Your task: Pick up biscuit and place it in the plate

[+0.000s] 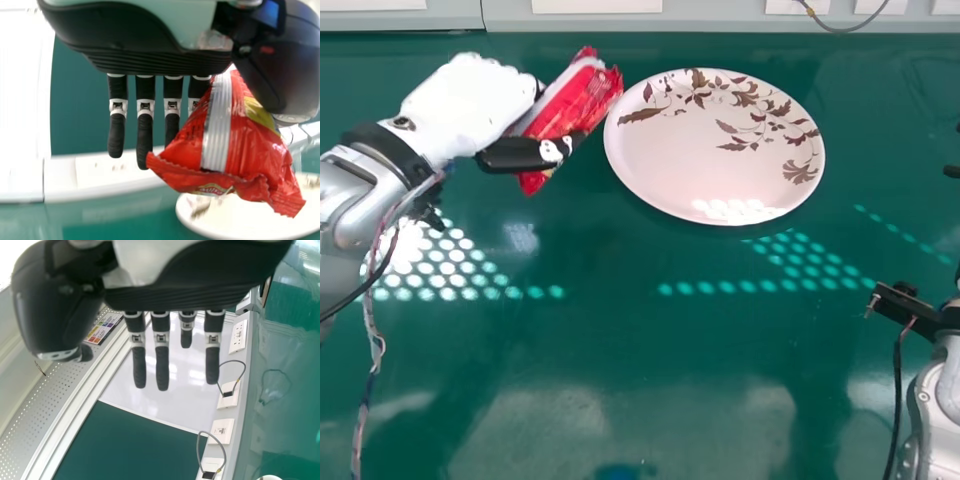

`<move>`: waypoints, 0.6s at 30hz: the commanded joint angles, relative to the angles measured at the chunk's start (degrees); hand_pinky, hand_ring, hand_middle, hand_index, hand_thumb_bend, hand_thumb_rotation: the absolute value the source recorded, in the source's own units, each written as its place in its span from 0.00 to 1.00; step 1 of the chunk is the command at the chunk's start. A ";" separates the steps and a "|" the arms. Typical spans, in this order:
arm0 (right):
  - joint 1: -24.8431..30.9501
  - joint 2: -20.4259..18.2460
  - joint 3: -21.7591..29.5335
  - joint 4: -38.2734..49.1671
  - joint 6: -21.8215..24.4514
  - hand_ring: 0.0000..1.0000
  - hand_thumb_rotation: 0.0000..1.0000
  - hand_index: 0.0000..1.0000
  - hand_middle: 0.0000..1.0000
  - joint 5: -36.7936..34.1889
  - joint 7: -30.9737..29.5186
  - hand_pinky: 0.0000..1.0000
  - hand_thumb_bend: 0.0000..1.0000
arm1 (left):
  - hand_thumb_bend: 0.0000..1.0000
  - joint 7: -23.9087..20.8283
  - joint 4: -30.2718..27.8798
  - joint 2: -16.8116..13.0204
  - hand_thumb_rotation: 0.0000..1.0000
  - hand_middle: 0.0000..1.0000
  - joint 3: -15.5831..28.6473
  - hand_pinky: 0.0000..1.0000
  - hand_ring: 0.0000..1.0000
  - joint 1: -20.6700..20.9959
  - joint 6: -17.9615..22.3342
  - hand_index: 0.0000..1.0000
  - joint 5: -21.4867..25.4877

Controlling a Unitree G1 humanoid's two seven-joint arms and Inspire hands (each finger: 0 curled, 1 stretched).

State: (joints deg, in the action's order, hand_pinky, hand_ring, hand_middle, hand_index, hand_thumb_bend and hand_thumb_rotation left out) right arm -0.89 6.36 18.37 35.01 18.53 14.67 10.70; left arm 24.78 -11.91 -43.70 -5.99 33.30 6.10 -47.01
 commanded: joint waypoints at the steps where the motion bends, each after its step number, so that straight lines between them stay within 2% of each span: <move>1: -0.21 0.88 0.31 -0.41 -0.20 0.67 0.27 0.69 0.69 0.56 -0.11 0.57 0.58 | 0.50 -0.62 -2.39 0.42 0.00 0.48 0.91 0.34 0.40 2.23 -0.16 0.52 0.69; 4: -0.60 1.60 0.17 -0.85 -0.28 0.65 0.27 0.70 0.70 0.64 -0.48 0.54 0.57 | 0.50 -0.21 -2.96 1.20 0.00 0.48 -0.18 0.31 0.38 4.71 -0.30 0.52 -0.38; 8: -1.38 1.83 0.25 -1.21 -0.08 0.63 0.26 0.68 0.69 0.19 -0.73 0.52 0.57 | 0.50 -0.76 -1.41 3.71 0.00 0.49 -1.90 0.30 0.37 8.36 0.18 0.52 -0.24; 10: -1.63 1.97 0.29 -1.50 -0.46 0.63 0.26 0.68 0.69 0.11 -0.87 0.51 0.57 | 0.47 -0.16 -0.12 5.03 0.00 0.49 -3.43 0.29 0.40 10.69 0.33 0.54 -0.53; 13: -1.99 2.03 0.49 -2.02 -1.05 0.63 0.25 0.67 0.69 -0.34 -1.05 0.52 0.57 | 0.46 -0.08 3.56 7.69 0.00 0.52 -6.55 0.27 0.41 14.74 0.74 0.54 -1.42; 18: -2.03 2.09 0.46 -2.31 -1.47 0.63 0.24 0.68 0.69 -0.15 -0.88 0.51 0.57 | 0.46 -4.40 13.51 13.20 0.00 0.56 -10.42 0.26 0.42 20.63 4.48 0.51 -0.71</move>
State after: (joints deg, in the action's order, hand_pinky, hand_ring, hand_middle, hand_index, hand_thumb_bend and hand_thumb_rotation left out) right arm -3.13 8.03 18.38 32.79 17.70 14.53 9.63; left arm 22.75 -0.67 -31.89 -15.14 51.45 9.34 -48.23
